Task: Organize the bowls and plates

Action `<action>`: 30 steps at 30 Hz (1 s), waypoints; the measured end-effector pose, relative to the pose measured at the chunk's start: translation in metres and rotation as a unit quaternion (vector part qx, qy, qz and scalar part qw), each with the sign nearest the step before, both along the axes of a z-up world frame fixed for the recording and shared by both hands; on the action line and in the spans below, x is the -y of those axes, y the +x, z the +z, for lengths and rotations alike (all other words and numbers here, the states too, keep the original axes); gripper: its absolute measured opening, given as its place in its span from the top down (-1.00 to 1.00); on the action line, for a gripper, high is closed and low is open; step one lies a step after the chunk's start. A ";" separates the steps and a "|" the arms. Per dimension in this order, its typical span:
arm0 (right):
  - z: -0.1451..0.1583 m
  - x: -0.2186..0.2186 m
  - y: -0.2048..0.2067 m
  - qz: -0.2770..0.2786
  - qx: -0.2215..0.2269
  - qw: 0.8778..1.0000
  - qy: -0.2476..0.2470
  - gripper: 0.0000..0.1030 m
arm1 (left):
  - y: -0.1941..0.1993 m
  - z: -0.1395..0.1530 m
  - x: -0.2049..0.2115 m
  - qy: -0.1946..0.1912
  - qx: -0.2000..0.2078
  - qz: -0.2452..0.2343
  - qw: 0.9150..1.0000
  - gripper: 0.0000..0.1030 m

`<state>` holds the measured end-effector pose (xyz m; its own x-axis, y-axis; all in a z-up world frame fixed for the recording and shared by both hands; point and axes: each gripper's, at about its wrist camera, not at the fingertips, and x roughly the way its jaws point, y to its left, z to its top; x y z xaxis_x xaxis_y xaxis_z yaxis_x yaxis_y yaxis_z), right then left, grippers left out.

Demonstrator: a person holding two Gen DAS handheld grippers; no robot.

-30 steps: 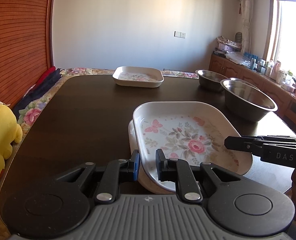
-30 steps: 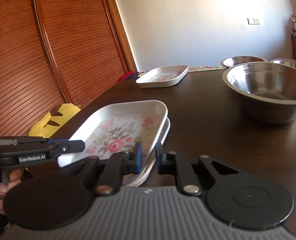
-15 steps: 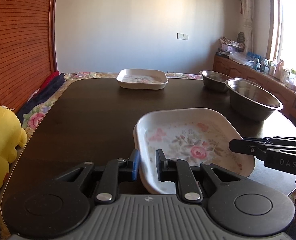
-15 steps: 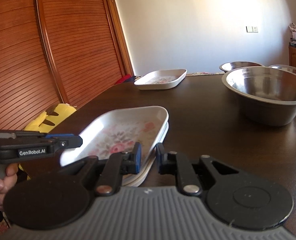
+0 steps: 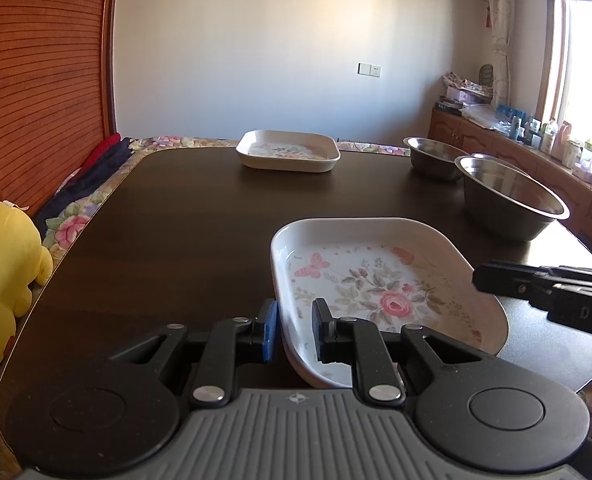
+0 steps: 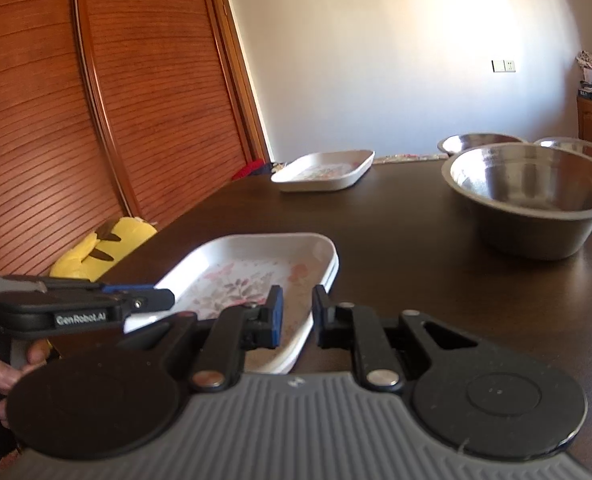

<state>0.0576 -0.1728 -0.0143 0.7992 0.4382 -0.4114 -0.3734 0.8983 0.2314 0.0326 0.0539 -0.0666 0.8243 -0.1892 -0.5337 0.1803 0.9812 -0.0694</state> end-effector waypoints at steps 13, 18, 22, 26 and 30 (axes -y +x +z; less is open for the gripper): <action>0.007 0.009 0.002 -0.007 0.007 1.000 0.011 0.65 | -0.003 0.009 -0.002 -0.005 0.015 0.001 1.000 0.33; 0.016 0.014 0.011 0.000 0.010 1.000 0.010 0.65 | 0.004 0.019 0.004 0.010 0.027 -0.006 1.000 0.30; 0.029 0.017 0.026 0.000 0.019 1.000 0.006 0.65 | 0.019 0.032 0.008 0.022 0.043 -0.013 0.999 0.30; 0.039 0.018 0.042 0.003 0.024 1.000 -0.011 0.65 | 0.038 0.045 0.010 0.030 0.051 -0.021 0.998 0.30; 0.051 0.016 0.058 0.007 0.028 0.999 -0.030 0.65 | 0.050 0.057 0.011 0.047 0.062 -0.023 0.997 0.30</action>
<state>0.1152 -0.1884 0.0365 0.8160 0.4244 -0.3924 -0.3961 0.9050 0.1550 0.0828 0.0432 -0.0096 0.8760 -0.1835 -0.4460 0.2277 0.9726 0.0471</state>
